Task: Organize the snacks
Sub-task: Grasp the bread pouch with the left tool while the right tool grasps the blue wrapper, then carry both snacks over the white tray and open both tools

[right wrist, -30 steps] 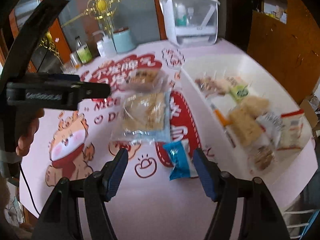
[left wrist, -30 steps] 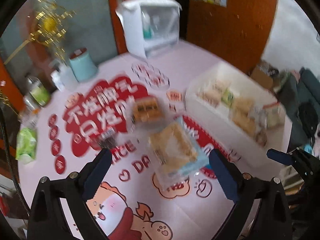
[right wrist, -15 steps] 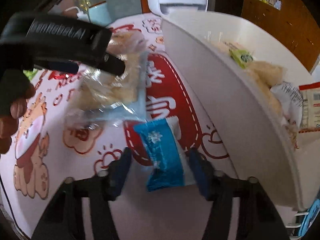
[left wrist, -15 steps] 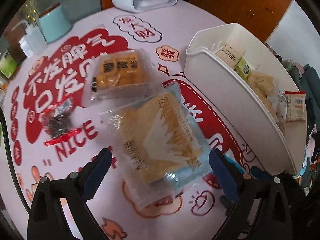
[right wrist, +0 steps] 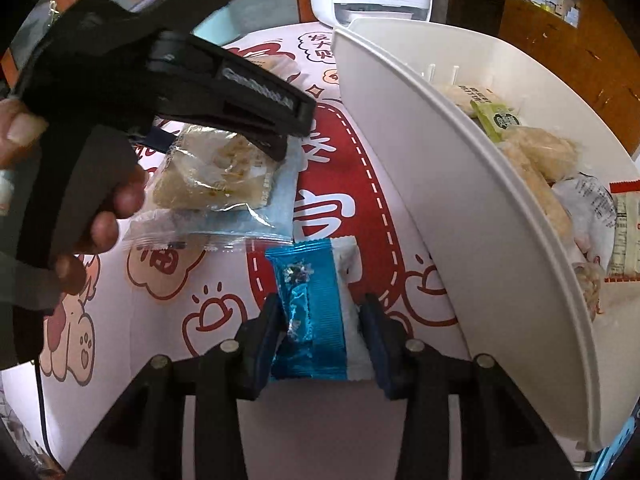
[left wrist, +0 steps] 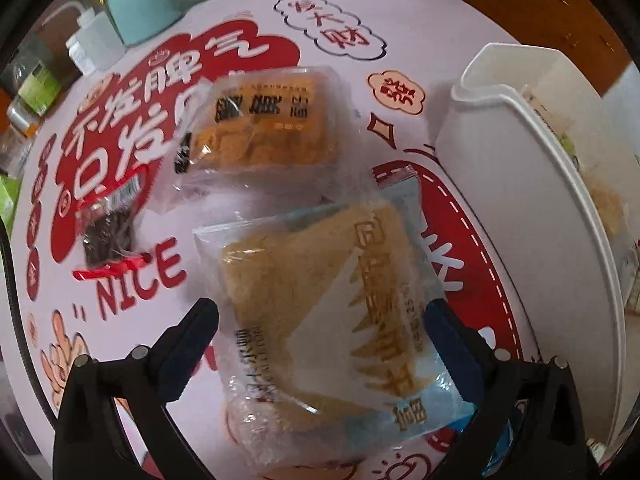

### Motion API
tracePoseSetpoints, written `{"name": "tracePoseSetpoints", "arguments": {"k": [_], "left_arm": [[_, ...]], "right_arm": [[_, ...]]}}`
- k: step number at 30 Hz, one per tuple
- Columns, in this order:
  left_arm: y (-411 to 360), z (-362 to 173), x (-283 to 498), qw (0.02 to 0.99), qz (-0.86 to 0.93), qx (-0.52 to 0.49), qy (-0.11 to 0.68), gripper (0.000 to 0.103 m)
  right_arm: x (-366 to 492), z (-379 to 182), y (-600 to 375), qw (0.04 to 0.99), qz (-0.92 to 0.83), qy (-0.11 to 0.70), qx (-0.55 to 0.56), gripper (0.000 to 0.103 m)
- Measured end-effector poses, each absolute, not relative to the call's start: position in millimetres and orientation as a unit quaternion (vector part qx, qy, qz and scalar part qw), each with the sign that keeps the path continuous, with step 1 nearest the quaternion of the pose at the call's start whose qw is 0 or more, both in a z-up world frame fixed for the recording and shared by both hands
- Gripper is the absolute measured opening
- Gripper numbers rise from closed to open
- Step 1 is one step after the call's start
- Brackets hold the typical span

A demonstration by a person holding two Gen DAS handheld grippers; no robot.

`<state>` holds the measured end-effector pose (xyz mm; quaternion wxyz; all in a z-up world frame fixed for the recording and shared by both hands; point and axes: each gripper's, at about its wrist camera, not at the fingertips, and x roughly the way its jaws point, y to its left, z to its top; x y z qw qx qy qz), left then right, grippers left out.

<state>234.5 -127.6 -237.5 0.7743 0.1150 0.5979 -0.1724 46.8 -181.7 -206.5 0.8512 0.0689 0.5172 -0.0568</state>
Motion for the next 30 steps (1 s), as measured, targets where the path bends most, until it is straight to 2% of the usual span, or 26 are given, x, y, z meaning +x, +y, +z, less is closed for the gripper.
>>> {"name": "tracePoseSetpoints", "arguments": {"k": [5,13,18,30], "left_arm": [[-138,-247,236,0.769,-0.156,0.133,0.606,0.103],[-144,-250,237,0.768,-0.151,0.132,0.609,0.103],[-132,-247,233,0.776,-0.165,0.129,0.595,0.09],[-77,-221,179,0.777,-0.172,0.119,0.594,0.086]], "right_arm": [[49,-203,-186,0.852,-0.046,0.517,0.07,0.041],[51,-200,-195,0.852,-0.033,0.517,0.077,0.031],[47,-198,-197,0.851,-0.026,0.519,0.079,0.03],[26,-164,-184,0.863,-0.006,0.5,0.069,0.029]]}}
